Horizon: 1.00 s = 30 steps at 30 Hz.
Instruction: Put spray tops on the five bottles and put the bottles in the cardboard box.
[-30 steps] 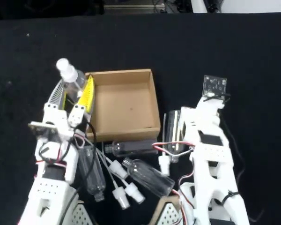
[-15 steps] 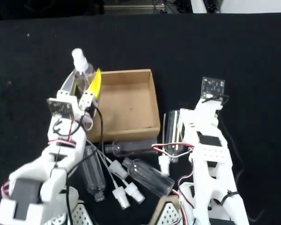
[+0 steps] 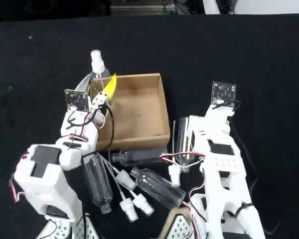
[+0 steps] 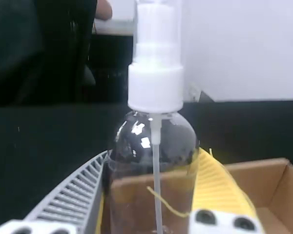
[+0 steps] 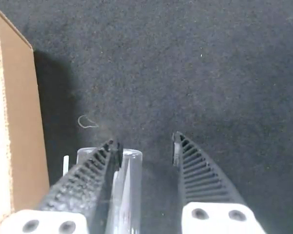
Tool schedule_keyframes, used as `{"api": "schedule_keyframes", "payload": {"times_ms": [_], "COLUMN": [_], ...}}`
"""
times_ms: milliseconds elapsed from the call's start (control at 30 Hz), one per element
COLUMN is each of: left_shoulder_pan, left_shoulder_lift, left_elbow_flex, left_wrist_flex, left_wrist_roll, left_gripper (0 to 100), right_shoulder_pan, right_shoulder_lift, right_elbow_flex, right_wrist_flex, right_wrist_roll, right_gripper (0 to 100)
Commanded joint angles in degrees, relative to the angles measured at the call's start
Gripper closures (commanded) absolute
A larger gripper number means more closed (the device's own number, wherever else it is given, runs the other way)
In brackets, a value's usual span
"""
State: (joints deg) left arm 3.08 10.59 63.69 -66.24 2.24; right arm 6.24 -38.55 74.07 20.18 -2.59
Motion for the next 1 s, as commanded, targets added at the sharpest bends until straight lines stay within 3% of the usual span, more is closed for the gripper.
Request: {"api": "schedule_keyframes", "payload": {"times_ms": [0,567,767,967], "left_shoulder_pan": [-0.5,-0.9,-1.1,-1.2], "left_shoulder_lift": [3.8,6.9,6.9,6.9], "left_elbow_flex": [-5.4,-7.5,-7.3,-5.5], "left_wrist_flex": [-1.9,-1.8,-1.5,-1.8], "left_wrist_roll": [0.5,0.2,0.3,0.2], "left_gripper": [78,78,65,65], "right_shoulder_pan": [-1.1,-0.8,-0.8,-0.8], "right_shoulder_lift": [-2.6,-2.6,-2.6,-2.6], "right_elbow_flex": [-0.7,-0.7,-0.7,-0.7], "right_wrist_flex": [-1.8,-1.8,-1.8,-1.8], "right_wrist_roll": [0.1,0.1,0.1,0.1], "right_gripper": [85.0,85.0,85.0,85.0]}}
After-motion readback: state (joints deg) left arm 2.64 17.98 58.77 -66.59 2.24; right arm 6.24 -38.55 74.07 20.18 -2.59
